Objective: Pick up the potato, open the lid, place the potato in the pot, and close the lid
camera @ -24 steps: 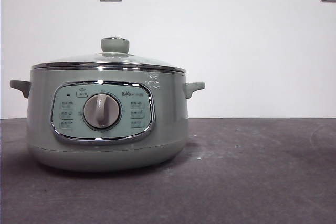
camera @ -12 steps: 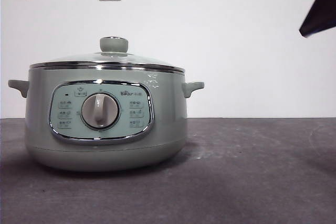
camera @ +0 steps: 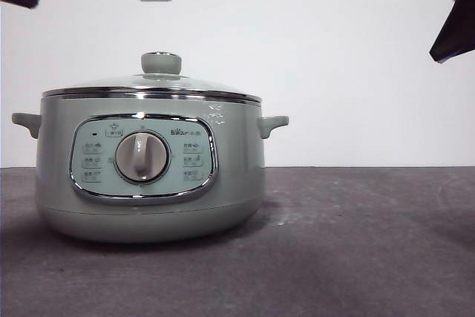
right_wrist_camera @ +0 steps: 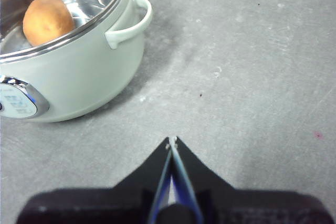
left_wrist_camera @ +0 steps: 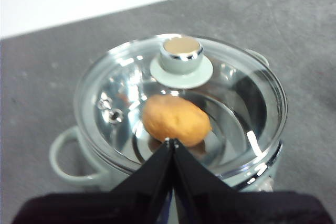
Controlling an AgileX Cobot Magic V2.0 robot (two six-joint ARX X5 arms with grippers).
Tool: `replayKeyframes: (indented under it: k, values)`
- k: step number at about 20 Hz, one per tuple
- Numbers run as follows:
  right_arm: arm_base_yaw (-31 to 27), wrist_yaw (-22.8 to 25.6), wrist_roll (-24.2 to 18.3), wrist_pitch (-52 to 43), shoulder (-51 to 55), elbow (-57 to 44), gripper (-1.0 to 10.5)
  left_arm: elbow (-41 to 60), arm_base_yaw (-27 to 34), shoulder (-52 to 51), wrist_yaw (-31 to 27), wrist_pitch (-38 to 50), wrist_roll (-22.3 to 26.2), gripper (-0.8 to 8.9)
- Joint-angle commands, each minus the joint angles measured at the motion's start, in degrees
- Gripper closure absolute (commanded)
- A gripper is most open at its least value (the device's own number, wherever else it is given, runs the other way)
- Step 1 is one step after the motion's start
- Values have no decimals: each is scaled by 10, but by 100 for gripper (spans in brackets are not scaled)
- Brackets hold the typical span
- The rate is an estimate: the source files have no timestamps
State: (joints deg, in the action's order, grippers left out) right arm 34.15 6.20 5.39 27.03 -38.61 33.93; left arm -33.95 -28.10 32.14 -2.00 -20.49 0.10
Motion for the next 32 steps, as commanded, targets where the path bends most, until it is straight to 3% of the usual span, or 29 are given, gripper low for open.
replayKeyframes:
  k: [1,5,11,14,18,32]
  values:
    - [0,2,5,-4,0,-5,946,3,18,-37,-2,-19,33,817]
    - [0,2,5,-4,0,-5,945,46,76,-112,-2,-24,45,817]
    - [0,2,5,-4,0,-5,946,226,177,-245,9,109,29,817]
    - [0,2,5,-4,0,-5,946,292,204,-282,9,136,14,817]
    - [0,2,5,-4,0,-5,946,336,221,-308,10,129,11,817]
    - [0,2,5,-4,0,-5,946,337,227,-320,21,98,7,817]
